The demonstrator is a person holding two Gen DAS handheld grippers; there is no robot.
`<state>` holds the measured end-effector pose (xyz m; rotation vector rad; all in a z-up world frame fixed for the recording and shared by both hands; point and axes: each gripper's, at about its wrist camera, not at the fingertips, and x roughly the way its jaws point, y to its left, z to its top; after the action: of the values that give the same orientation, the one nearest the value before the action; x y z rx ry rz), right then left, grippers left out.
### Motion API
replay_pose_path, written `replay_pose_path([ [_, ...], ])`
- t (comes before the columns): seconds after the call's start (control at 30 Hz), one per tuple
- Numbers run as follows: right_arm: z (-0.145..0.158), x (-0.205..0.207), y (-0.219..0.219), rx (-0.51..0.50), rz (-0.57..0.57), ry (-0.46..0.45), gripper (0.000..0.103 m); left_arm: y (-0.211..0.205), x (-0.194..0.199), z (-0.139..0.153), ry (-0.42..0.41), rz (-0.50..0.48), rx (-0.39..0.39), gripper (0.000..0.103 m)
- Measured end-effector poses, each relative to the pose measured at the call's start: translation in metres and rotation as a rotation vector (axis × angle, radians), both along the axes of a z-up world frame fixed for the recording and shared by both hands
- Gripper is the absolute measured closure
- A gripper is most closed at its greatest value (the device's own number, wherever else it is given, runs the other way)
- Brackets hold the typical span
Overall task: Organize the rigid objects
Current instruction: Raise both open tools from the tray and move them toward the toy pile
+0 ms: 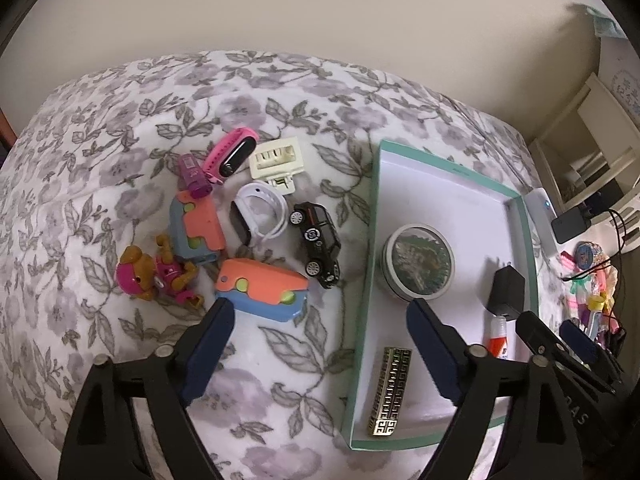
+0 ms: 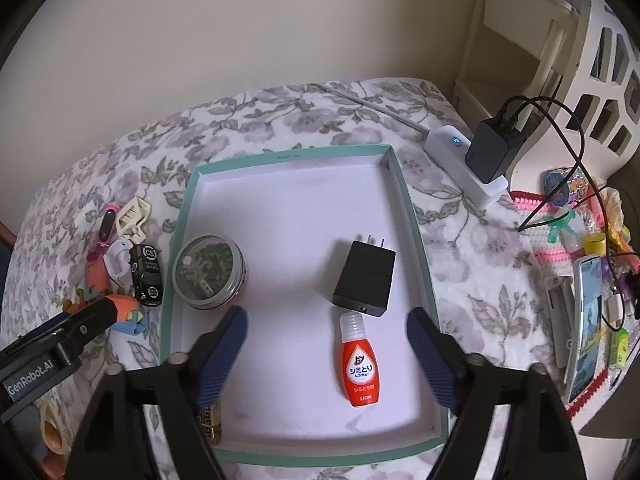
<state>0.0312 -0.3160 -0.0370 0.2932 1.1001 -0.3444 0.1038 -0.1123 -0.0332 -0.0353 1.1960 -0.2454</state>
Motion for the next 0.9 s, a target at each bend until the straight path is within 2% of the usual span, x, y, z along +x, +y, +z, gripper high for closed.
replay_pose_path([
  [0.17, 0.0, 0.0, 0.0, 0.002, -0.007, -0.011, 0.014, 0.003, 0.001, 0.0, -0.011, 0.011, 0.001, 0.013],
  [0.3, 0.0, -0.001, 0.0, 0.008, -0.015, -0.023, 0.002, 0.008, 0.003, 0.0, -0.018, 0.023, -0.002, 0.013],
  [0.53, 0.001, 0.001, 0.003, 0.01, -0.009, -0.041, 0.0, 0.027, 0.009, 0.001, -0.022, 0.076, -0.055, 0.011],
  [0.6, 0.002, 0.003, 0.006, 0.004, -0.001, -0.047, 0.0, 0.034, 0.012, 0.002, -0.026, 0.098, -0.074, 0.006],
  [0.63, 0.002, 0.004, 0.008, 0.001, 0.004, -0.052, 0.0, 0.038, 0.013, 0.002, -0.029, 0.108, -0.078, 0.0],
  [0.67, 0.003, 0.004, 0.01, -0.002, 0.009, -0.058, 0.0, 0.043, 0.014, 0.003, -0.036, 0.123, -0.082, 0.0],
  [0.9, 0.012, 0.015, 0.028, 0.0, 0.041, -0.118, 0.0, 0.075, 0.022, 0.012, -0.096, 0.211, -0.062, 0.0],
])
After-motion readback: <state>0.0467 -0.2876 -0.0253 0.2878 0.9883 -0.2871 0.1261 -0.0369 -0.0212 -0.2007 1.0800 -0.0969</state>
